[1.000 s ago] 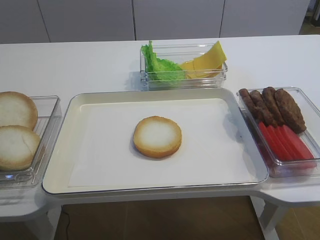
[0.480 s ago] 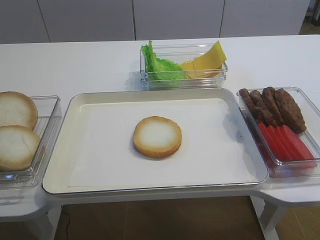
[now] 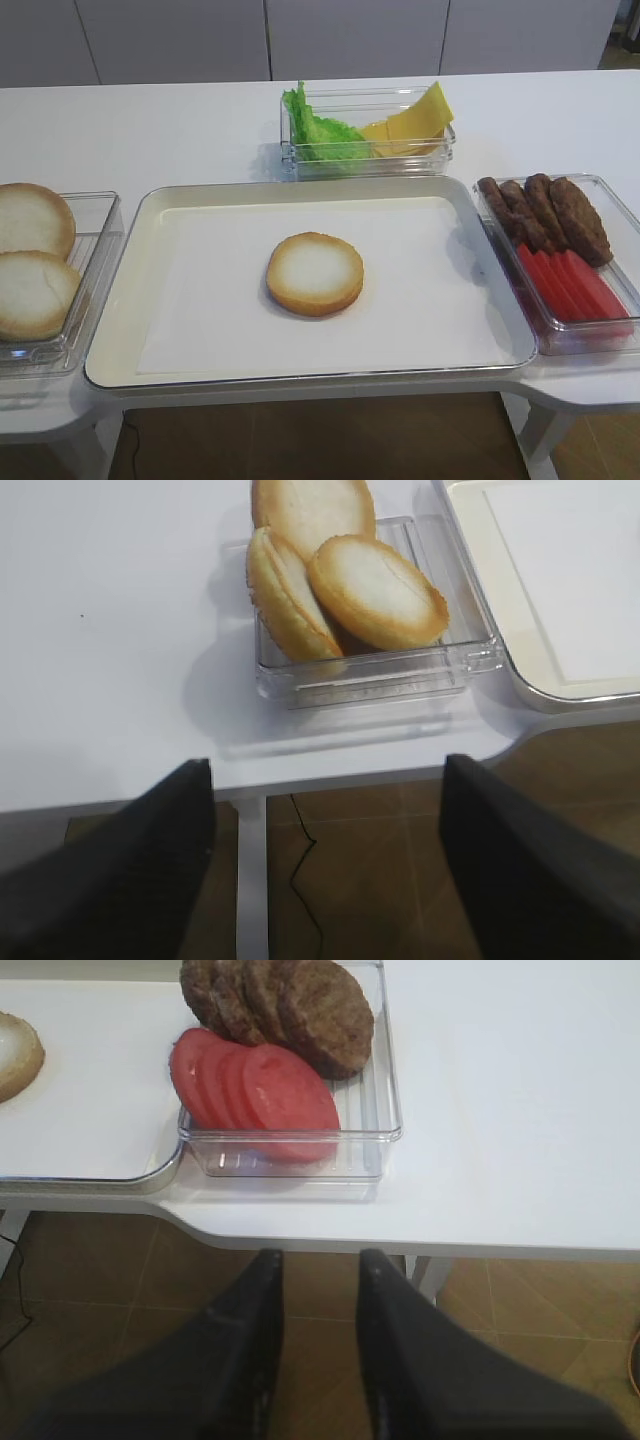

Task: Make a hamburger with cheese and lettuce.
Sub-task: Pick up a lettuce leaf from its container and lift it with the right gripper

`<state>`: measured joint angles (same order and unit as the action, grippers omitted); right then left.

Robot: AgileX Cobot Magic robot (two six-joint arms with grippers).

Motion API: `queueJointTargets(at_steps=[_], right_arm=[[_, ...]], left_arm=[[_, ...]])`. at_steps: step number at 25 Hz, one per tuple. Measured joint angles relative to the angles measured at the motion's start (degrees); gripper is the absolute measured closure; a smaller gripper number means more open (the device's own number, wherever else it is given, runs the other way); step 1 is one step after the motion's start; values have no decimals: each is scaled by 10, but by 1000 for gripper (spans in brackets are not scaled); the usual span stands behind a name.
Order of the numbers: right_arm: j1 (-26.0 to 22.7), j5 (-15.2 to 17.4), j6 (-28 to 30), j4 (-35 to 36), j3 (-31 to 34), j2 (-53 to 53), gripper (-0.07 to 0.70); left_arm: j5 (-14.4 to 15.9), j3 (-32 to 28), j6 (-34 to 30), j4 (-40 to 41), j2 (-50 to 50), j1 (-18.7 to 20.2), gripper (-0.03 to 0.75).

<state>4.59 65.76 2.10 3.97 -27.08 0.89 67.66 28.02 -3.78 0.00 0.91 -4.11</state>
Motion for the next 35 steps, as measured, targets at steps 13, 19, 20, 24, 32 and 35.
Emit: queueJointTargets(at_steps=[13, 19, 20, 24, 32, 35], right_arm=[[0, 0, 0, 0, 0, 0, 433], [0, 0, 0, 0, 0, 0, 408], [0, 0, 0, 0, 0, 0, 377], [0, -6, 0, 4, -3, 0, 181], [0, -43, -16, 30, -56, -55, 185], [0, -63, -16, 41, -71, -135, 187]], left_arm=[[0, 0, 0, 0, 0, 0, 203], [0, 0, 0, 0, 0, 0, 203], [0, 0, 0, 0, 0, 0, 203], [0, 0, 0, 0, 0, 0, 203], [0, 0, 0, 0, 0, 0, 204], [0, 0, 0, 0, 0, 0, 204]])
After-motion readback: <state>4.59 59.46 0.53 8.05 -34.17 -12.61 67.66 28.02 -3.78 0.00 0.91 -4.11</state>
